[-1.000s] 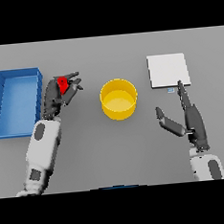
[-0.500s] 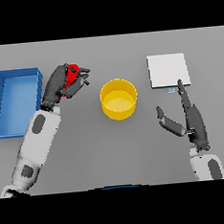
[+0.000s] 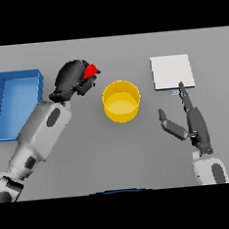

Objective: Pick up the red beaker and tilt it to pour out 1 green nut into yellow bowl. Pick up the yellow bowl and place it on the metallic measuring scale.

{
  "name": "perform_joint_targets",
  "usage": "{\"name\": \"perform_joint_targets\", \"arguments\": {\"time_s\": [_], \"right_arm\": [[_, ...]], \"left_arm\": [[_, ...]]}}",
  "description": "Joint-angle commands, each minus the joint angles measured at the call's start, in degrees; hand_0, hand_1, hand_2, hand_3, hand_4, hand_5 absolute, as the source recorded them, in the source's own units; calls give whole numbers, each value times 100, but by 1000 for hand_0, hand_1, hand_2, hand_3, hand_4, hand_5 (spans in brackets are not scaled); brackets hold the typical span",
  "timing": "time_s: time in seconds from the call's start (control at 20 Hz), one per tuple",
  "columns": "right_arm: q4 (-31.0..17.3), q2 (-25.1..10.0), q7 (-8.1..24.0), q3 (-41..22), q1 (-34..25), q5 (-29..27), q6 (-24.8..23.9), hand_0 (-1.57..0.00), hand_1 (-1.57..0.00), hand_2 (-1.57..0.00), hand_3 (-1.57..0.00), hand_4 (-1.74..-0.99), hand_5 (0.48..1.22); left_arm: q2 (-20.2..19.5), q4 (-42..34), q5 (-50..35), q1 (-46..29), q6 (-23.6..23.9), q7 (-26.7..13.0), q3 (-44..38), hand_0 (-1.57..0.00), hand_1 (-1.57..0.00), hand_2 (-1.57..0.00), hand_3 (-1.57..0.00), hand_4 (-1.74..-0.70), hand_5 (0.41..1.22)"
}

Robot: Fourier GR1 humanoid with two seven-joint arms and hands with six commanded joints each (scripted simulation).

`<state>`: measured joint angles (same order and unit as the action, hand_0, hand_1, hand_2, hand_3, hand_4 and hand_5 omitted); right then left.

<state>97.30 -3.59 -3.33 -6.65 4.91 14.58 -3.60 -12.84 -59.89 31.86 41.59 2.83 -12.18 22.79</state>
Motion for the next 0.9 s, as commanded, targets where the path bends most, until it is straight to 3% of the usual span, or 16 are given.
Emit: {"name": "perform_joint_targets", "arguments": {"time_s": [0.0,0.25,0.35,0.4,0.6,0.75,0.85], "right_arm": [[28,-2,-27,-17,41,28,-10,1,1,1,1,-1256,690],[55,7,-67,-44,122,53,-8,1,1,1,1,-1274,704],[66,19,-21,-38,95,10,15,1,1,1,1,-1284,705],[70,31,-24,-15,95,-36,18,1,1,1,1,-1283,702],[-48,69,-94,106,61,-189,-8,1,1,1,1,-1292,678],[-10,179,-137,70,106,-280,17,1,1,1,1,-1294,657],[-8,184,-199,75,164,-329,54,1,1,1,1,-1291,648]], "left_arm": [[-115,1,225,76,-77,-22,212,-1570,-1570,-1570,-1569,-1739,1127],[-323,355,993,632,-347,1,990,-1571,-1571,-1571,-1570,-1740,1190],[-435,417,1189,888,-583,36,1218,-1571,-1571,-1571,-1571,-1649,1201],[-468,496,1289,1037,-681,118,1345,-1571,-1571,-1571,-1571,-1666,1205],[-458,683,1679,1526,-1231,295,1990,-1571,-1571,-1571,-1277,-1701,1215],[-465,817,1960,1791,-1493,643,2507,-1571,-1571,-1571,-1420,-1718,1218],[-419,912,2164,1947,-1605,655,2806,-1571,-1571,-1571,-1475,-1726,1219]]}}
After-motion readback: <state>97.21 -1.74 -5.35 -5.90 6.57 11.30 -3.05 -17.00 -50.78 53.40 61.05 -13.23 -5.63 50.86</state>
